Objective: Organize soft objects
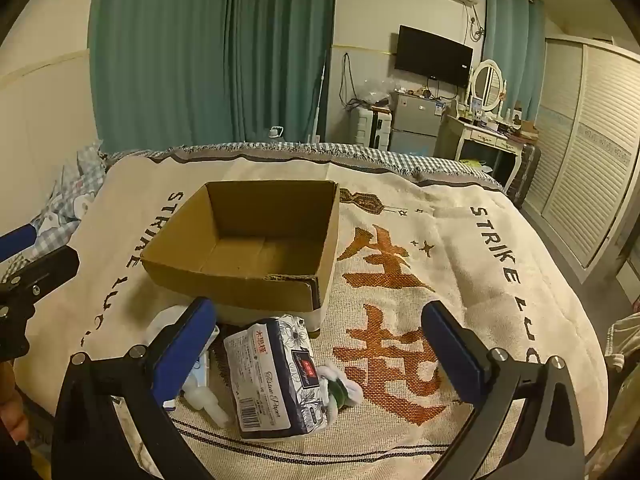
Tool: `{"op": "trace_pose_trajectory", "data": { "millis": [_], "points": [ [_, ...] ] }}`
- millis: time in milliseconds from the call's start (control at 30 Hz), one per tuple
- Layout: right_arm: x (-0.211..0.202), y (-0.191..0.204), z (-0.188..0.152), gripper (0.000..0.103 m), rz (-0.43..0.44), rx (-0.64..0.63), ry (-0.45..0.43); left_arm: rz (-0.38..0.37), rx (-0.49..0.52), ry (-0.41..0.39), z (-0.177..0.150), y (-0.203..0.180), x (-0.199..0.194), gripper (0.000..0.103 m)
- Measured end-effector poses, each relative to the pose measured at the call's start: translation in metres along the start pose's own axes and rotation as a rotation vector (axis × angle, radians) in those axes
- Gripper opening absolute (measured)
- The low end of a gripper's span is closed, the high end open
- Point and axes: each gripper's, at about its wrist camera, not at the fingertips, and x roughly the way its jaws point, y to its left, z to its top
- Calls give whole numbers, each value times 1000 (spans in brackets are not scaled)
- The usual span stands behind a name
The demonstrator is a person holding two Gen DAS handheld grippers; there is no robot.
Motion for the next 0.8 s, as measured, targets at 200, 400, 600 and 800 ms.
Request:
{"op": "trace_pose_trajectory", "data": {
  "millis": [200,400,600,800],
  "points": [
    [2,-3,3,103,3,-3,7,1,-3,7,0,2,2,103],
    [1,-4,2,103,4,-4,8,7,-1,9,-1,2,3,103],
    [2,-4,2,103,3,-4,8,10,6,10,-3,-1,5,103],
    [2,-4,1,103,2,-5,11,11,6,12,-3,0,6,103]
  ]
}}
